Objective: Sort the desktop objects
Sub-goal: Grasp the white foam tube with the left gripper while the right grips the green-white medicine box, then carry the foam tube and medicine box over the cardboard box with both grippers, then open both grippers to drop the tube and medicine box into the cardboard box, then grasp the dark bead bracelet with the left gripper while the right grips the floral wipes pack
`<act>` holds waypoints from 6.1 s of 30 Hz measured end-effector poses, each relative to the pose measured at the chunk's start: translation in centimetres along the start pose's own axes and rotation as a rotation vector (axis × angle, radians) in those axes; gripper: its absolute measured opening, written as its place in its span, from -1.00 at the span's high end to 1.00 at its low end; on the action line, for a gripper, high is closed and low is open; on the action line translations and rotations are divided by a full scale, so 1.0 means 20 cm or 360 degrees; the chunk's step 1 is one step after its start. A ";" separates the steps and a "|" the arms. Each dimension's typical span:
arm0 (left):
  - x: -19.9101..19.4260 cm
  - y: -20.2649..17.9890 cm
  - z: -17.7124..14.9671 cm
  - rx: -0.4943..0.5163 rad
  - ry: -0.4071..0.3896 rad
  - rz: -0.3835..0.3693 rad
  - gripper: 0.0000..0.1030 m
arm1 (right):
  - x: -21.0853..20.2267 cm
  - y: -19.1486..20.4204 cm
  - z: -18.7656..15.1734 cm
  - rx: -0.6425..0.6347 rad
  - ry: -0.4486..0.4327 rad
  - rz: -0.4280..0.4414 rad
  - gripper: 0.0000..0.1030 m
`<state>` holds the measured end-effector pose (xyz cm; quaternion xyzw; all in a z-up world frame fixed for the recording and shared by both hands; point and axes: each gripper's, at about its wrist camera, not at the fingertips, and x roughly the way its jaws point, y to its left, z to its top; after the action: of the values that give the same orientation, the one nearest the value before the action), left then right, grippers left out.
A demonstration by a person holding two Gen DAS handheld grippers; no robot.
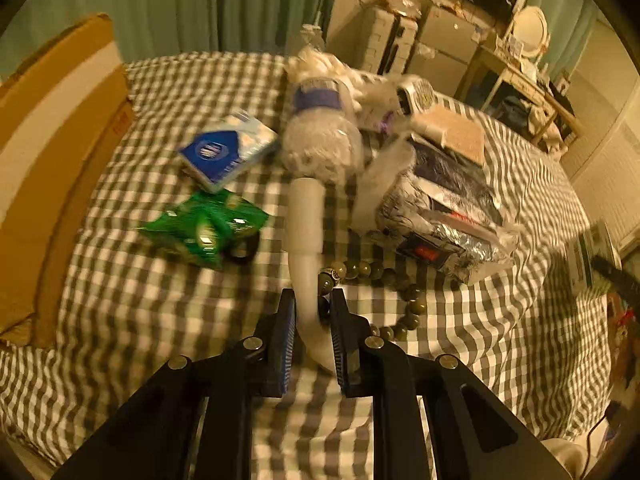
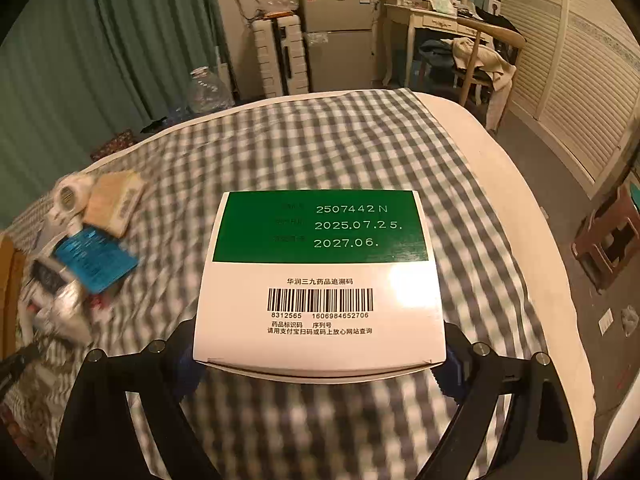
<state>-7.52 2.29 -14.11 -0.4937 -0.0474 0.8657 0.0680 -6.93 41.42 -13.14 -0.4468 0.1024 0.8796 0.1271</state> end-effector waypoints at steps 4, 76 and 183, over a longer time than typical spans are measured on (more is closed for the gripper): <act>-0.04 0.09 0.09 -0.0040 -0.0011 -0.0065 0.68 | -0.16 0.00 -0.07 -0.0007 -0.0021 -0.0025 -0.76; -1.10 0.43 0.51 0.0201 -0.0406 -0.0108 0.72 | -1.21 1.53 -0.23 -0.0548 -0.0356 0.0437 -0.77; 0.18 0.22 -0.15 0.0054 -0.0065 -0.0031 0.78 | 0.18 1.10 -0.21 -0.0004 0.0224 0.0359 0.81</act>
<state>-7.11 -1.34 -19.24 -0.4742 -0.0389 0.8755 0.0838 -12.61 19.90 -17.00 -0.4933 0.1595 0.8549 0.0194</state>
